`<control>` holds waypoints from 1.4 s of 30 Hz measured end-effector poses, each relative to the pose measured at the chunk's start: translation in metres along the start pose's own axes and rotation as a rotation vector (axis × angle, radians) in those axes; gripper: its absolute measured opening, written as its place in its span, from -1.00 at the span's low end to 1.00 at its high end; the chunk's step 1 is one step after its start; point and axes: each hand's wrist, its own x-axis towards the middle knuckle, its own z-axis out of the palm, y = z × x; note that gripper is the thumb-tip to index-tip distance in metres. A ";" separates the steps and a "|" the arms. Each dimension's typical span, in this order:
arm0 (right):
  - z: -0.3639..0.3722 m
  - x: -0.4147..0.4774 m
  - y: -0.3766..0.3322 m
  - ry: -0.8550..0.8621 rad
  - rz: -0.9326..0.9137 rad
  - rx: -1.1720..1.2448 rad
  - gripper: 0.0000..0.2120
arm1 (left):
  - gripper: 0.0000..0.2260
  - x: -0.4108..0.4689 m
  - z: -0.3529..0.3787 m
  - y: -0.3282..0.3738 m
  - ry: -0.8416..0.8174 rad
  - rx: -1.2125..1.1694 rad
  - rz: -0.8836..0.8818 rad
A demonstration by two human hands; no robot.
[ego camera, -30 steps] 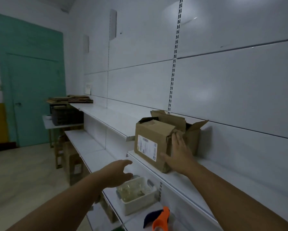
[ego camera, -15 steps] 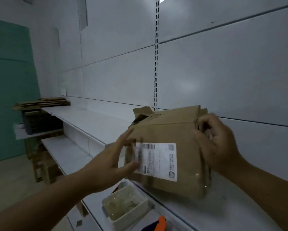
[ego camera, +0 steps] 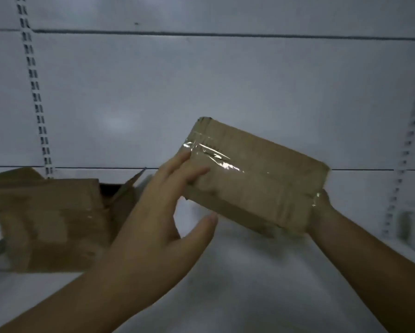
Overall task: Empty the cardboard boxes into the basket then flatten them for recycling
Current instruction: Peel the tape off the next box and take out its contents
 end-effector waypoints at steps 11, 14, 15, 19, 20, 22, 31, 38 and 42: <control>-0.039 -0.107 0.042 -0.400 0.353 -1.084 -0.65 | -0.58 0.018 0.045 -0.049 -0.100 -0.489 -0.487; -0.039 -0.107 0.040 -0.287 -0.107 -1.332 -0.80 | -0.59 0.010 0.050 -0.062 -0.175 -0.412 -0.521; -0.037 -0.104 0.037 -0.204 -0.302 -1.303 -0.83 | -0.59 0.006 0.053 -0.067 -0.168 -0.389 -0.522; -0.013 -0.103 0.021 -0.132 -0.736 -1.122 -0.82 | -0.72 -0.009 0.064 -0.077 -0.030 -0.456 -0.466; -0.006 -0.104 0.017 -0.156 -0.769 -1.120 -0.80 | -0.75 -0.014 0.066 -0.081 0.001 -0.487 -0.459; 0.007 -0.104 0.012 -0.236 -0.730 -1.082 -0.78 | -0.77 -0.026 0.071 -0.085 0.017 -0.562 -0.458; 0.006 -0.087 0.024 -0.326 -0.423 -1.154 -0.80 | -0.40 -0.053 0.078 -0.088 -0.269 -0.479 -0.328; 0.000 -0.087 0.027 -0.364 -0.521 -1.209 -0.79 | -0.91 -0.051 0.082 -0.078 -0.196 -0.590 -0.459; -0.003 -0.080 0.027 -0.389 -0.567 -1.303 -0.79 | -0.90 -0.037 0.082 -0.077 -0.228 -0.612 -0.483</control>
